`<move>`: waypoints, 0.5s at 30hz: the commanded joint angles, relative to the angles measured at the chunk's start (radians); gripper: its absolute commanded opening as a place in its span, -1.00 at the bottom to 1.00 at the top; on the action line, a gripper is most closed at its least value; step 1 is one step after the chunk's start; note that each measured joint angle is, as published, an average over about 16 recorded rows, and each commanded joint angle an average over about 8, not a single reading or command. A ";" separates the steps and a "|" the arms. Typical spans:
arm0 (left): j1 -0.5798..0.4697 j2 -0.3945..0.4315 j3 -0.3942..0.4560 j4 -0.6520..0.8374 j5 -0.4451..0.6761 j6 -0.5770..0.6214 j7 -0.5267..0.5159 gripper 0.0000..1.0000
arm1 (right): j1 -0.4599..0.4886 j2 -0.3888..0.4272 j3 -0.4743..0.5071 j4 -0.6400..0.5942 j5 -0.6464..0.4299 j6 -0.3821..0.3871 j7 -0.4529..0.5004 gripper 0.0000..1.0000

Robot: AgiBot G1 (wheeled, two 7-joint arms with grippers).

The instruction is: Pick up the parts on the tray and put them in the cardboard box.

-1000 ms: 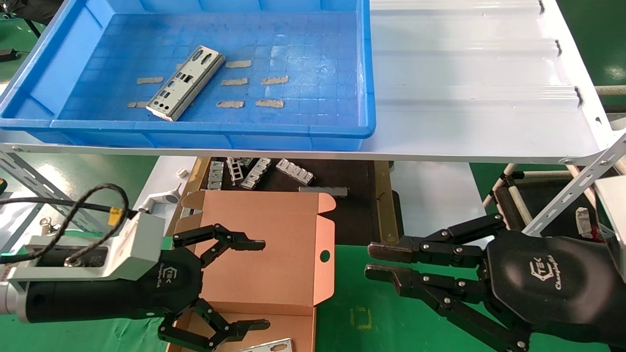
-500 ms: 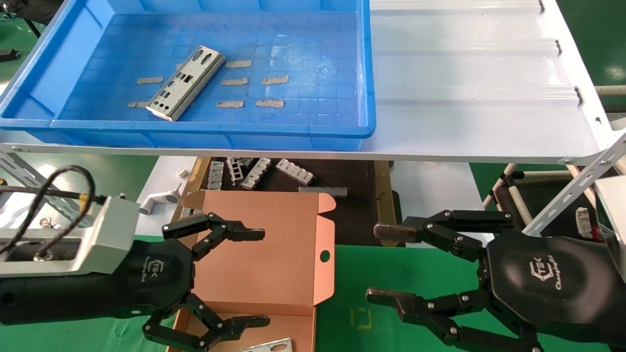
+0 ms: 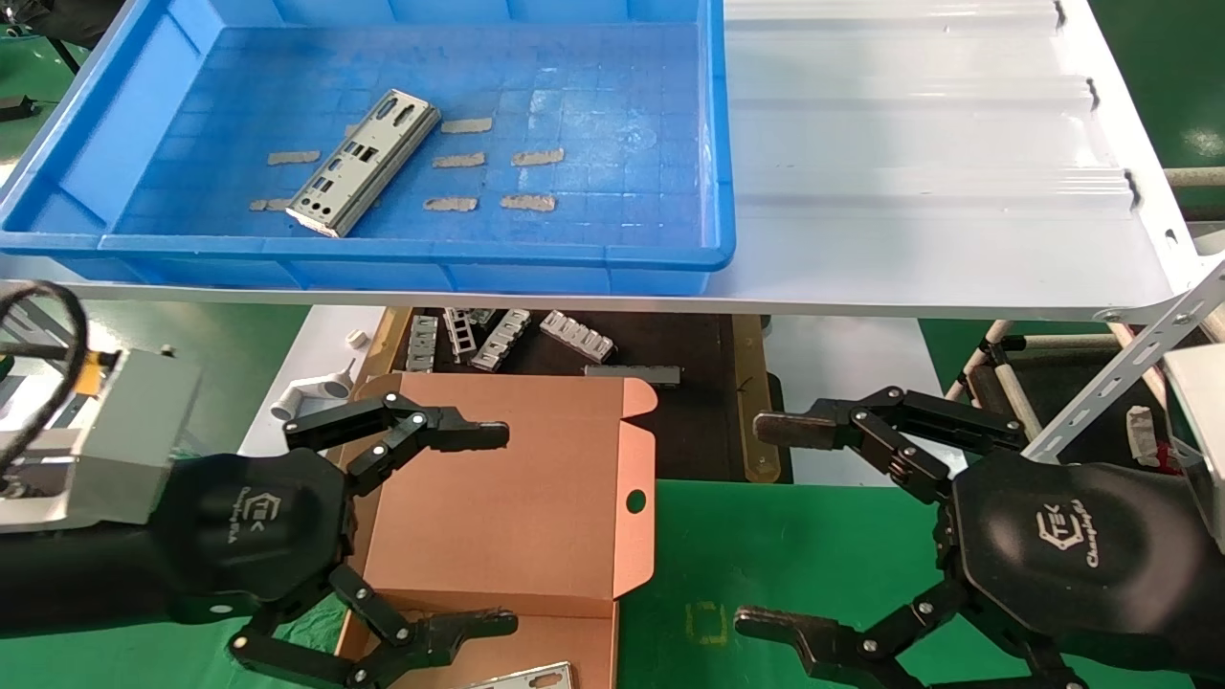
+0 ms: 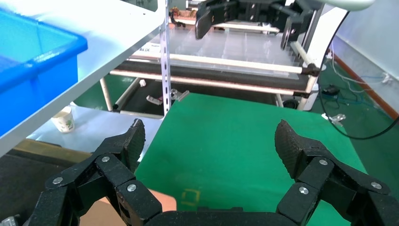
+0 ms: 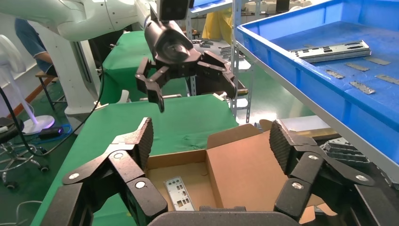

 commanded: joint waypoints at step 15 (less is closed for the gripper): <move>0.047 -0.017 -0.106 -0.061 -0.054 0.022 -0.063 1.00 | 0.000 0.000 0.000 0.000 0.000 0.000 0.000 1.00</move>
